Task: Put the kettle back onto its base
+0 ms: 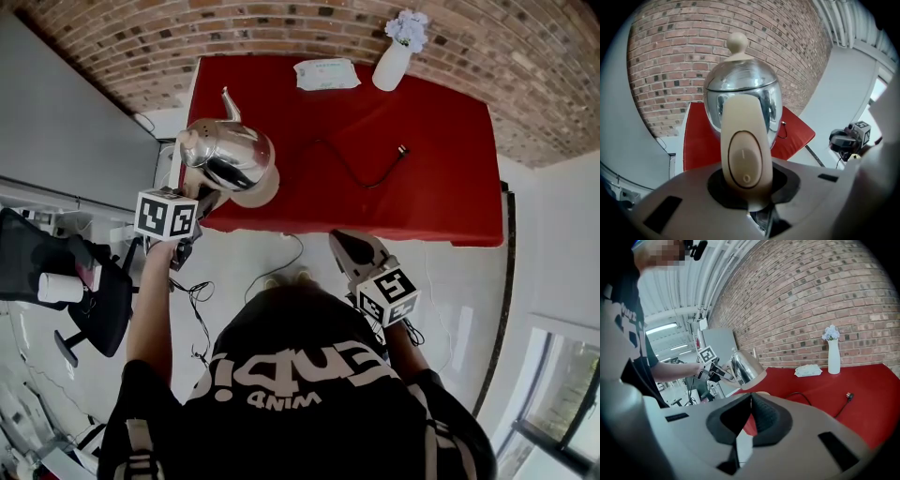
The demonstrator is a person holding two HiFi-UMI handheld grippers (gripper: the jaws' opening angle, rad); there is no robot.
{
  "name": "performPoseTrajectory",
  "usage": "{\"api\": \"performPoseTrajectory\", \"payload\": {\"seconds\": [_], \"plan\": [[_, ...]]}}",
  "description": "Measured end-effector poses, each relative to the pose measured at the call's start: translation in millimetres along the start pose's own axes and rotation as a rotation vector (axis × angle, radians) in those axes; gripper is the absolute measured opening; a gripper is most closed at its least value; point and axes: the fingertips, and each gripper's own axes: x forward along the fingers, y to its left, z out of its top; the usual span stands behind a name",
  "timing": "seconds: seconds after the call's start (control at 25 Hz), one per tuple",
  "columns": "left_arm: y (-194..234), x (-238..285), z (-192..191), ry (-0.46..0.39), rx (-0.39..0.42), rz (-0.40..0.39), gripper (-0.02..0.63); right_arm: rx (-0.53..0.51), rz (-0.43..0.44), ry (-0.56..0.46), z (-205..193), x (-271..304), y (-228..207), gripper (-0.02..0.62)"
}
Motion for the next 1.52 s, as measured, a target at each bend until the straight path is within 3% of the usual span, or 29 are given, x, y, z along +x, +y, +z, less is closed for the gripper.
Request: {"api": "performPoseTrajectory", "payload": {"seconds": [0.72,1.52], "plan": [[16,46,-34,0.094,-0.023,0.037,0.060,0.031,-0.014,0.029,-6,1,-5,0.023],[19,73,-51,0.202,0.114,0.140,0.060,0.052,-0.023,0.043,-10,3,-10,0.023]]}}
